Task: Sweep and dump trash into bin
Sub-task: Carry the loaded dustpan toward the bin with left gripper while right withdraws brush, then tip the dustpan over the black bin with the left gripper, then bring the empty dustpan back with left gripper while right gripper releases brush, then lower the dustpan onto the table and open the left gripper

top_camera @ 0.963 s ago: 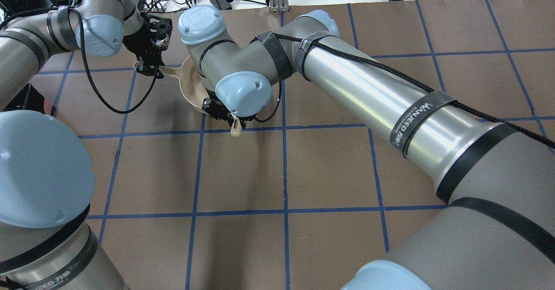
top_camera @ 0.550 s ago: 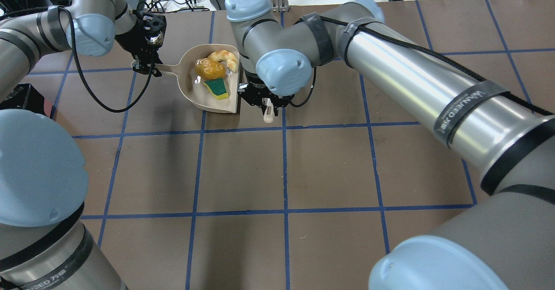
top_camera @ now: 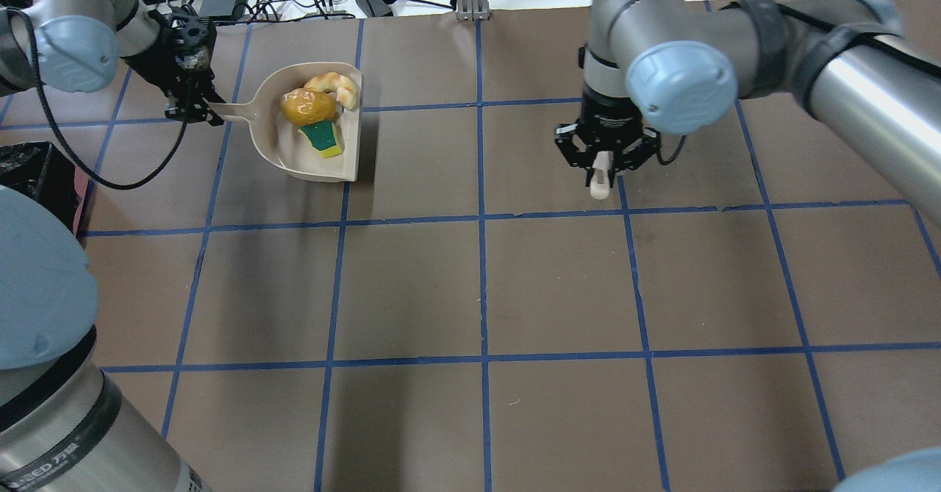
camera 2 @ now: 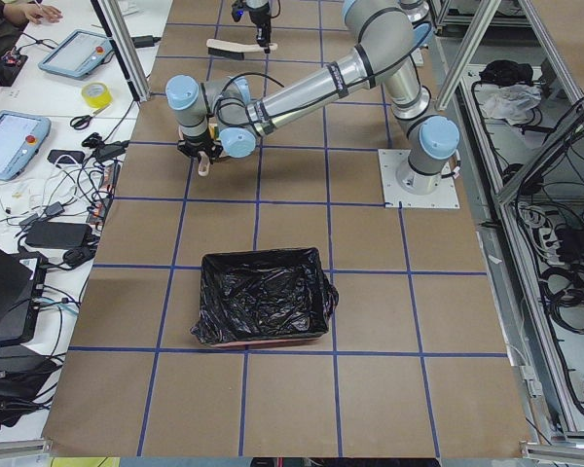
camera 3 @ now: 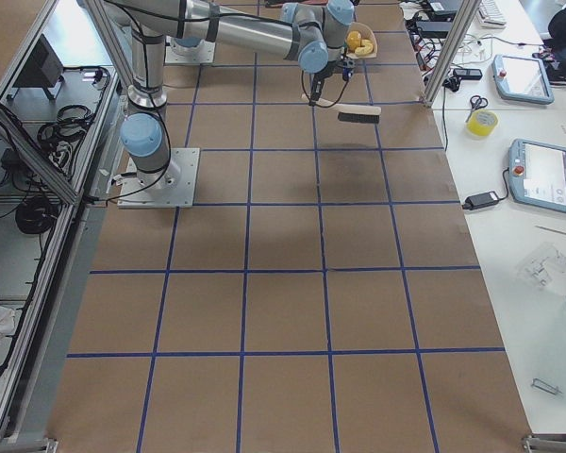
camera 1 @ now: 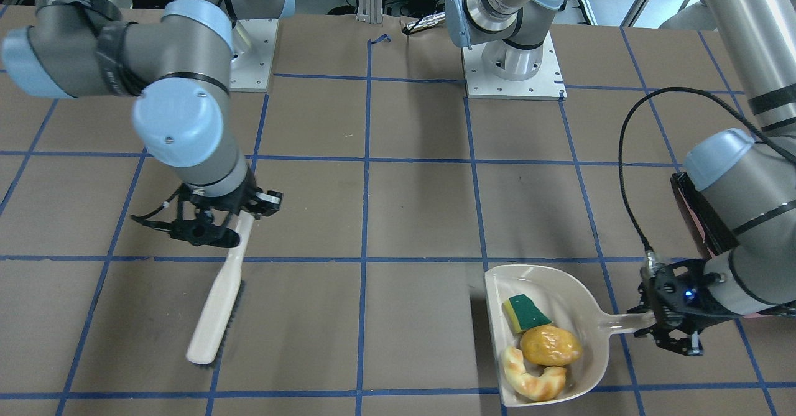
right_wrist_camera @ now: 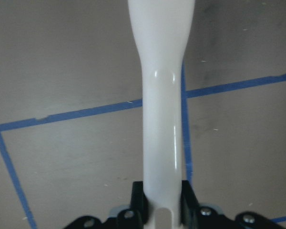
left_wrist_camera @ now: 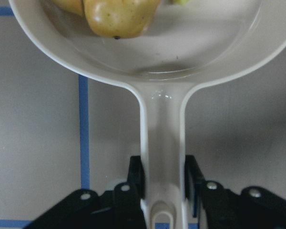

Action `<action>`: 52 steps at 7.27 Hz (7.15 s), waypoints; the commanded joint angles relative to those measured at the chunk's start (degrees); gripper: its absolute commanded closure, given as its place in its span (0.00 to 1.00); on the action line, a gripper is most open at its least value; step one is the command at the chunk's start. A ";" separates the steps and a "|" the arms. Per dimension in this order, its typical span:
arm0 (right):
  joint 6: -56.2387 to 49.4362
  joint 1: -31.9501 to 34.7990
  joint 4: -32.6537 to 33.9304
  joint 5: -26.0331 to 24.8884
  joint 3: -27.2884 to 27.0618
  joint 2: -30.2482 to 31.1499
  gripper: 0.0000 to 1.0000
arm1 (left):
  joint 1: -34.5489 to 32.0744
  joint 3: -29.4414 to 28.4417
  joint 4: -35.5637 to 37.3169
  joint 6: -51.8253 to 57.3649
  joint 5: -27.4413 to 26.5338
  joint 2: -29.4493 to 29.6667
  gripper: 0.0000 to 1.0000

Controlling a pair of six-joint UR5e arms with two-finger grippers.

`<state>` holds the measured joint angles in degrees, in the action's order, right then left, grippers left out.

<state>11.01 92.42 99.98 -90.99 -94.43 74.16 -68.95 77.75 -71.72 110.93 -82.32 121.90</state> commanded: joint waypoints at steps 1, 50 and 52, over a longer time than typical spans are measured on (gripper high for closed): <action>-17.27 -13.35 0.48 -2.42 -4.10 2.30 1.00 | 9.23 -0.31 -4.02 12.33 0.05 -1.66 1.00; -12.24 -2.07 -0.83 1.70 3.37 17.15 0.00 | -7.69 -3.04 -3.96 -7.57 -3.46 4.22 0.53; -12.24 -2.07 -0.84 1.78 3.28 17.15 0.00 | -7.78 -3.22 -3.78 -8.10 -3.20 4.66 0.44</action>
<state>-1.24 90.36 99.15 -89.25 -91.12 91.30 -76.70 74.50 -75.70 103.07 -85.64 126.32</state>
